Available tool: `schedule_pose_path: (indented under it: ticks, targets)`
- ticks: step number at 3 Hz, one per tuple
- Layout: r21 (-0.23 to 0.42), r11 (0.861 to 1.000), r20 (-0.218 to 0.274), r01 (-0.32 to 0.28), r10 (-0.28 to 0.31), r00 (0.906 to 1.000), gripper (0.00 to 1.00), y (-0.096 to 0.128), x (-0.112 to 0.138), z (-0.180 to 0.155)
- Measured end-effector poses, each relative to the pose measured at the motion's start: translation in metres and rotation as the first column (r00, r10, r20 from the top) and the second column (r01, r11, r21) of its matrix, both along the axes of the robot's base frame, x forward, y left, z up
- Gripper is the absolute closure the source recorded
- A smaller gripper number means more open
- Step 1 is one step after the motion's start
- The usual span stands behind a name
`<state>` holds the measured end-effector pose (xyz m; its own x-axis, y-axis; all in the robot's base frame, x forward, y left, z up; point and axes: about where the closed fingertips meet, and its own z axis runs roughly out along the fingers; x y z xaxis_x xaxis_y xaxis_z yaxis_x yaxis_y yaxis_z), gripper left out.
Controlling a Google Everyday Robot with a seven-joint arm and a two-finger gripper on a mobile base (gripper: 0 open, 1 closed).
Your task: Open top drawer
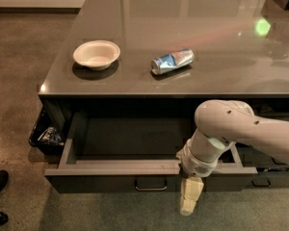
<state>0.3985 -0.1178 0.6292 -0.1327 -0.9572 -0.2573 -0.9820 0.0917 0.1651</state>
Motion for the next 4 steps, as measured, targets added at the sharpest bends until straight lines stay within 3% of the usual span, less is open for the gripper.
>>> schedule_pose_path:
  ticks: [1,2,4]
  targets:
    - [0.0,1.0,0.0,0.0,0.0,1.0,0.0,0.0,0.0,0.0]
    - [-0.019,1.0,-0.022,-0.001,0.001,0.9998,0.0,0.003,-0.02,0.002]
    - [-0.007,1.0,-0.058,-0.005,0.004,0.9983,0.0,0.019,-0.089,0.0]
